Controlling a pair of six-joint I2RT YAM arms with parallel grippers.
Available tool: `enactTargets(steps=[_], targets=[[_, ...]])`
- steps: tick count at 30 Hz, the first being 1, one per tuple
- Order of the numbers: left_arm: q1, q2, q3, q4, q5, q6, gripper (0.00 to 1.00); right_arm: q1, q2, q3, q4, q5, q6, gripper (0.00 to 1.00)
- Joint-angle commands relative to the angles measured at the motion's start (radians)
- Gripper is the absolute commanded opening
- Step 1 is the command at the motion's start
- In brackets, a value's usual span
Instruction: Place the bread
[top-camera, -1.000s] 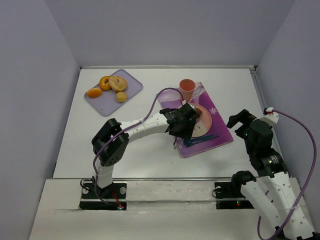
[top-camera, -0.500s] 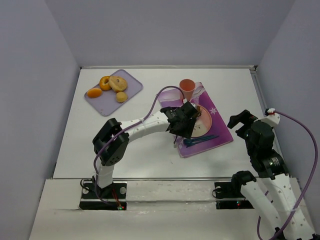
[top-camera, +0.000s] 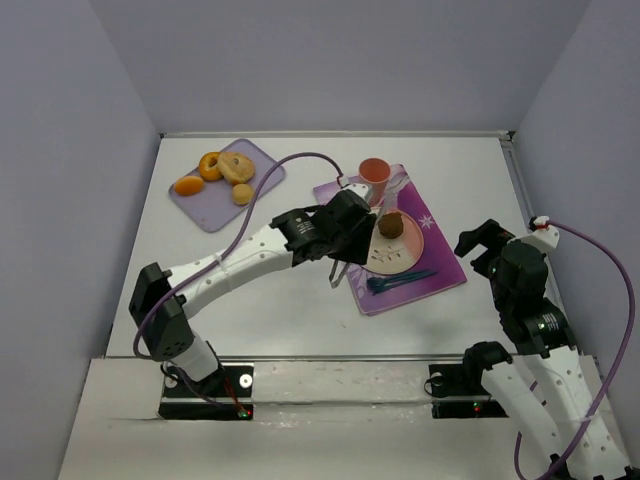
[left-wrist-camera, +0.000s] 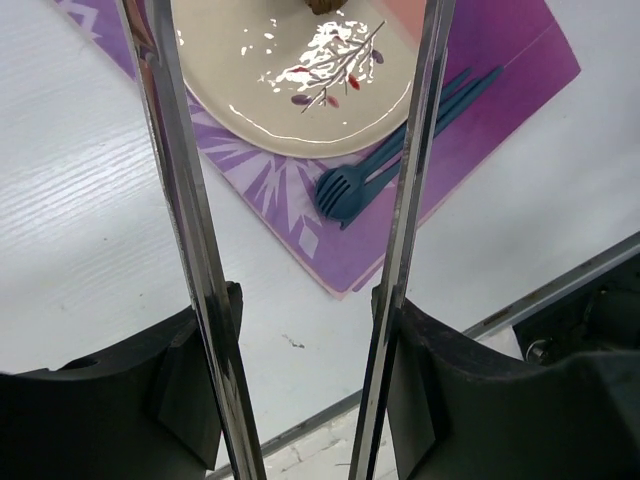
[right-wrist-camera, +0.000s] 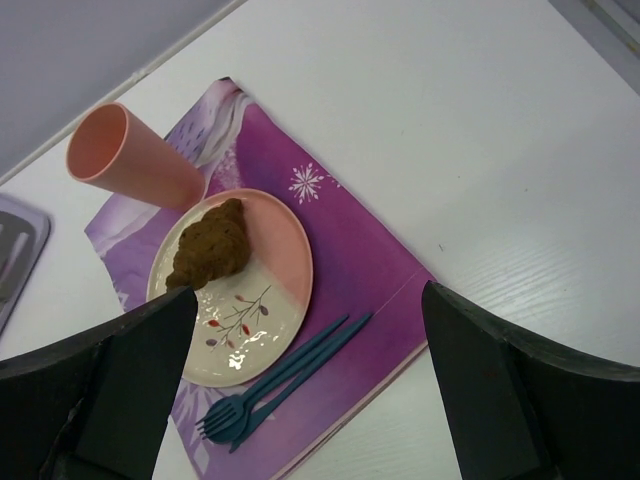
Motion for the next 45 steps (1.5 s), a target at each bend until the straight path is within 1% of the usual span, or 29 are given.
enactTargets(steps=[1, 8, 9, 13, 17, 21, 26, 27, 28, 30, 31, 32, 38, 42, 43, 44, 45], targets=[[0.026, -0.112, -0.051, -0.011, -0.069, -0.009, 0.64, 0.002, 0.010, 0.005, 0.011, 0.019, 0.001, 1.00], [0.195, -0.236, -0.200, 0.026, -0.047, -0.062, 0.63, 0.002, 0.023, 0.007, 0.011, 0.008, 0.001, 1.00], [0.235, -0.248, -0.233, 0.040, -0.050, -0.067, 0.63, 0.002, 0.026, 0.007, 0.011, 0.007, 0.001, 1.00], [0.299, -0.279, -0.309, 0.074, -0.056, -0.076, 0.65, 0.002, 0.037, 0.007, 0.012, 0.010, 0.003, 1.00], [0.342, -0.256, -0.352, 0.094, -0.050, -0.069, 0.65, 0.002, 0.049, 0.007, 0.012, 0.010, 0.003, 1.00], [0.361, -0.210, -0.410, 0.124, -0.090, -0.096, 0.69, 0.002, 0.053, 0.007, 0.012, 0.010, 0.003, 1.00], [0.365, -0.088, -0.450, 0.169, -0.081, -0.101, 0.72, 0.002, 0.052, 0.005, 0.011, 0.013, 0.003, 1.00], [0.365, -0.071, -0.456, 0.178, -0.079, -0.104, 0.74, 0.002, 0.053, 0.003, 0.011, 0.013, 0.003, 1.00], [0.365, -0.033, -0.456, 0.174, -0.081, -0.111, 0.87, 0.002, 0.053, 0.005, 0.011, 0.014, 0.000, 1.00], [0.365, -0.019, -0.453, 0.163, -0.095, -0.122, 0.93, 0.002, 0.055, 0.005, 0.011, 0.014, -0.002, 1.00], [0.365, -0.023, -0.450, 0.157, -0.096, -0.125, 0.98, 0.002, 0.053, 0.005, 0.011, 0.014, -0.002, 1.00], [0.365, -0.031, -0.447, 0.145, -0.102, -0.128, 0.99, 0.002, 0.053, 0.005, 0.011, 0.013, -0.002, 1.00], [0.365, -0.190, -0.351, 0.011, -0.197, -0.154, 0.99, 0.002, 0.053, 0.011, 0.011, 0.013, -0.002, 1.00], [0.365, -0.414, -0.301, -0.020, -0.300, -0.180, 0.99, 0.002, 0.056, 0.026, 0.012, 0.040, 0.014, 1.00], [0.365, -0.457, -0.300, -0.009, -0.322, -0.190, 0.99, 0.002, 0.056, 0.031, 0.011, 0.047, 0.018, 1.00], [0.367, -0.547, -0.306, 0.003, -0.343, -0.209, 0.99, 0.002, 0.055, 0.037, 0.009, 0.059, 0.021, 1.00], [0.365, -0.595, -0.315, 0.018, -0.375, -0.213, 0.99, 0.002, 0.052, 0.040, 0.008, 0.062, 0.024, 1.00]])
